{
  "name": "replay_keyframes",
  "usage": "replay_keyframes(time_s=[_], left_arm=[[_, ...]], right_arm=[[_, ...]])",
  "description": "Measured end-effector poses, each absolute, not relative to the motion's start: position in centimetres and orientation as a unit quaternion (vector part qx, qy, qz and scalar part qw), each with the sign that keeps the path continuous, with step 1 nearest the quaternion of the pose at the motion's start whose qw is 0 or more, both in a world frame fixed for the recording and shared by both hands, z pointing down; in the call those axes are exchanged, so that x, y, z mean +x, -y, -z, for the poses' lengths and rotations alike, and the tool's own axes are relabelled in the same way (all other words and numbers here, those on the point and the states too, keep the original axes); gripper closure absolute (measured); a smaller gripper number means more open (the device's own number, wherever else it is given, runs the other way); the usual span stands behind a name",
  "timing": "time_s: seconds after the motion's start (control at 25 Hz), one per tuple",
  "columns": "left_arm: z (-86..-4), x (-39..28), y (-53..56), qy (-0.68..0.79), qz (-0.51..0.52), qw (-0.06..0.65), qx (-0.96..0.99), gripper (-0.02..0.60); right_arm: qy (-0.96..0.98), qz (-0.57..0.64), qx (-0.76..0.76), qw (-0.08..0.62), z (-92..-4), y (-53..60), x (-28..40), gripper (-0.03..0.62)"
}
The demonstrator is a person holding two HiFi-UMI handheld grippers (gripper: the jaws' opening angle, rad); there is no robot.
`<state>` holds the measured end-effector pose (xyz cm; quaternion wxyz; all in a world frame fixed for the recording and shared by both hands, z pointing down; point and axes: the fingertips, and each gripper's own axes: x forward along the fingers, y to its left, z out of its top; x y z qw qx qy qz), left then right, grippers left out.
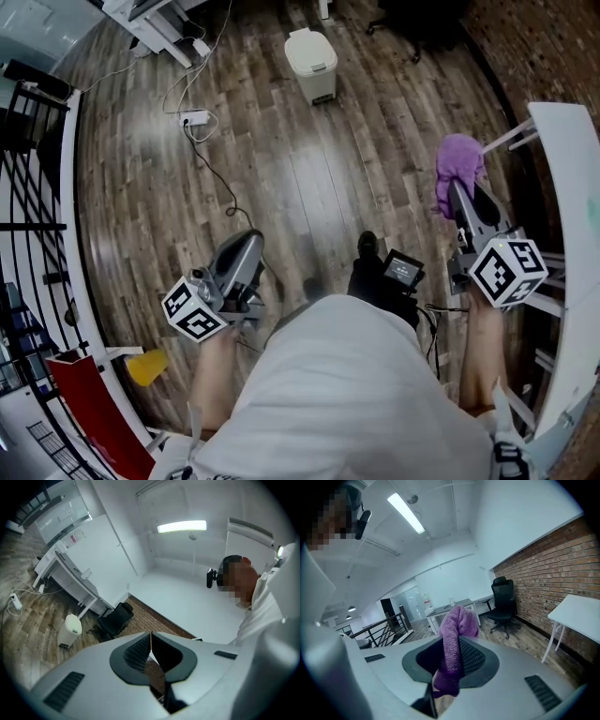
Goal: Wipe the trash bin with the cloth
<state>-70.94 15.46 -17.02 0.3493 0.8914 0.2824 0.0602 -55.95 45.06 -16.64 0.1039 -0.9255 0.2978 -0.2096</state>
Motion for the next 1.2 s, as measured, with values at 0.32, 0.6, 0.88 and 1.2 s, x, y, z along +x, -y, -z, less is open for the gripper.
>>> replay_keyframes(time_s=[0.32,0.6,0.88,1.2], left_arm=[[18.1,-62.3,-18.8,-0.237,-0.061,0.334,0.91,0.572],[17.3,-56.8,-19.0,-0.231,-0.076,0.398,0.885,0.578],[15.9,-49.8,-15.3,-0.272,-0.08,0.368,0.886,0.578],[14.9,-40.1,-7.0,-0.267,-0.059,0.37,0.888,0.578]], right_arm=[[-0.33,0.211,-0.917,0.075,17.8,-48.1,-44.7,0.507],[-0.331,0.231,-0.91,0.096,15.5,-49.0,-39.0,0.507],[-0.371,0.231,-0.891,0.124,14.7,-43.6,-33.6,0.514],[-0.316,0.236,-0.918,0.047,14.5,-36.5,-24.9,0.514]])
